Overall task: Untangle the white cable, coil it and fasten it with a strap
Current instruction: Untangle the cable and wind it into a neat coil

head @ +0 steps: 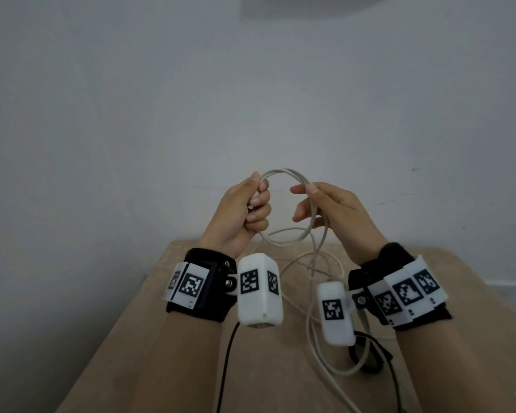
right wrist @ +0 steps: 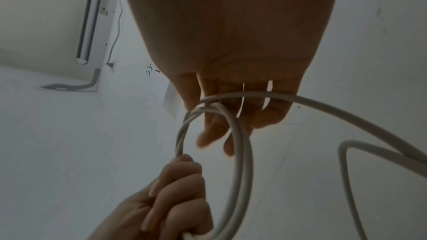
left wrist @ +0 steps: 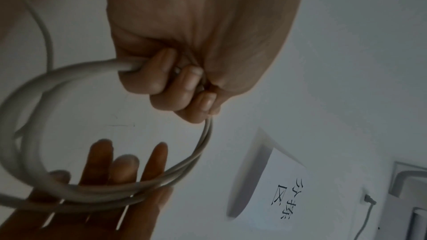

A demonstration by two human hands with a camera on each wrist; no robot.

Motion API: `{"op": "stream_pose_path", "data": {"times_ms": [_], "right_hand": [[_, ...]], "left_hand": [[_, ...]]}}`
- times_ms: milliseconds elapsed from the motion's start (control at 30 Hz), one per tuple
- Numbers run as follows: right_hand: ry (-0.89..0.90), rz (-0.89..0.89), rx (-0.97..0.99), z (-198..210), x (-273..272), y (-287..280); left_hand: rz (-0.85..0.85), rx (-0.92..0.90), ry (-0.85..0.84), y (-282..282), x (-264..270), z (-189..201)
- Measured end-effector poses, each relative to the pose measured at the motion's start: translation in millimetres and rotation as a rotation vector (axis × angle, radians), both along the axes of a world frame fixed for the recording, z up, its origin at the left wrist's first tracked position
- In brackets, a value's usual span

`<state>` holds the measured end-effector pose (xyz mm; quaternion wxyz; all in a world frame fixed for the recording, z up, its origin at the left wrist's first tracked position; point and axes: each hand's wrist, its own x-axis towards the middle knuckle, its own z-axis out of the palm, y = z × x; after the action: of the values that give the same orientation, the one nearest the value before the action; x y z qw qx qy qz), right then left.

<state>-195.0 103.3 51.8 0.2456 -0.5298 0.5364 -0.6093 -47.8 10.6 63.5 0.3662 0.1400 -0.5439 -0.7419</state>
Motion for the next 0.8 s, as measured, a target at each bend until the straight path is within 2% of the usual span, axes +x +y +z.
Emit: {"op": "stream_pose_path", "data": {"times_ms": [133,267,400,567,800], "right_hand": [[-0.109,0.057,-0.086,2.2,-0.4,-0.4],[-0.09,0.042,-0.123,6.2,-4.1,4.3],[0.013,0.035,-0.09,7.9,-6.9,7.1],[0.178,0.067,-0.007,6.2,-5.1,6.2],[0.247,0.109,0.031,7.8,-3.4,8.1]], "left_hand": [[-0.063,0.03,0.022,2.5,-0.4,1.6],[-0.127,0.051,0.011,1.6,3.2,2.6],[-0.148,0.049,-0.033,1.8,5.2,3.3],[-0.162,-0.093,-0.19,5.8,3.9,3.9],[-0.149,-0.21,-0.283,7.7,1.8,4.1]]}}
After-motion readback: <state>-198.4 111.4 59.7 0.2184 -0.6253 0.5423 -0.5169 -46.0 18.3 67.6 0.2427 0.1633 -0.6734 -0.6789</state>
